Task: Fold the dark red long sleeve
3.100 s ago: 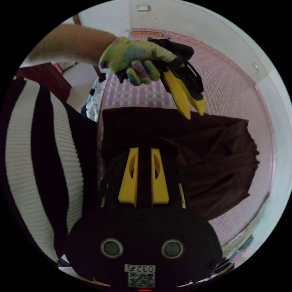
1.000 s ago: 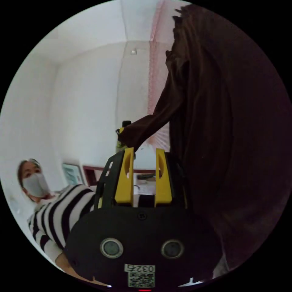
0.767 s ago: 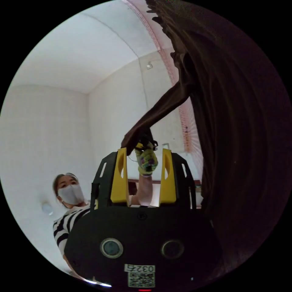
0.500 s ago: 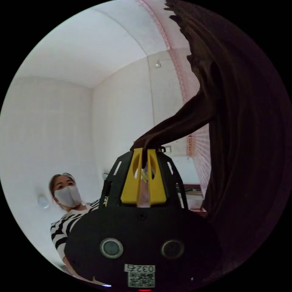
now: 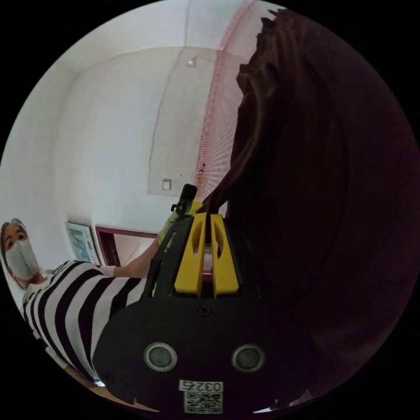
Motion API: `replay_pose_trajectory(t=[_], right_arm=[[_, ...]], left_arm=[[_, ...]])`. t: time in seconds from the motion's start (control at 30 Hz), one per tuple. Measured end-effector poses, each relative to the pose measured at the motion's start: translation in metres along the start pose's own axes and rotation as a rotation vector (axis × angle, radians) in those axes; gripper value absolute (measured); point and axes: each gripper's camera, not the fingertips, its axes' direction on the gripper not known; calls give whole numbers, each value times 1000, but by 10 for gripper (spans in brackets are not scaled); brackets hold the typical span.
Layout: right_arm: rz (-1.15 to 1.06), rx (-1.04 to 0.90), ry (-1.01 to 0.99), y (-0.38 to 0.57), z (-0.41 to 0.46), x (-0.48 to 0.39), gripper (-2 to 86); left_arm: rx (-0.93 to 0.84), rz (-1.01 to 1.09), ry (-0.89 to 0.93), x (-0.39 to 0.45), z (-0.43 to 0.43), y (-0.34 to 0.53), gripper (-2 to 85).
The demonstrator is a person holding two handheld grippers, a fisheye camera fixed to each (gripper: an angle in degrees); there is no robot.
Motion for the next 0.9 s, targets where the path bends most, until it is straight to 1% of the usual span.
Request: replay_pose_trajectory(t=[0.13,0.2,0.23,0.27,0.3,0.33,0.37,0.4,0.43,0.47,0.5,0.53,0.57,0.7,0.77,0.8,0.87,0.9], right_arm=[[21,58,-121,-1,-4,-5,-8],[-25,89,-189,-9,-10,-22,-8],[-88,125,-215,-14,-18,-40,-8],[-154,160,-215,-16,-25,-60,-8],[-179,173,-211,-15,-28,-67,-8],[-207,180,-199,-13,-30,-76,-8],[-199,156,-168,-9,-26,-73,-9],[-184,132,-147,-8,-22,-68,-9],[-135,83,-91,-3,-13,-53,-9],[-87,52,-56,4,-5,-38,-9],[-64,41,-56,7,-2,-30,-9],[-28,38,-71,13,2,-20,-8],[-16,48,-79,17,4,-17,-9],[-95,57,-24,14,4,-39,-9],[-189,88,15,5,-3,-71,-9],[-223,98,25,3,-5,-81,-9],[-342,102,122,3,-6,-118,-9],[-352,97,141,4,-4,-122,-9]], left_arm=[[2,129,31,56,7,0,-17],[39,230,69,100,4,-2,-17],[61,318,83,136,2,1,-17],[64,409,58,171,3,10,-17],[61,450,28,185,4,15,-17],[52,490,-53,202,9,27,-17],[47,472,-133,199,15,35,-17],[46,443,-166,189,17,37,-17],[27,342,-190,158,22,37,-17],[-7,220,-143,117,26,35,-17],[-13,173,-101,99,27,36,-17],[15,107,-36,73,26,42,-16],[61,80,-20,64,23,50,-16],[88,146,-1,99,27,57,-16],[94,258,-11,150,27,55,-16],[92,285,-17,163,28,55,-16],[73,339,-78,199,35,57,-16],[65,340,-105,203,37,58,-16]])
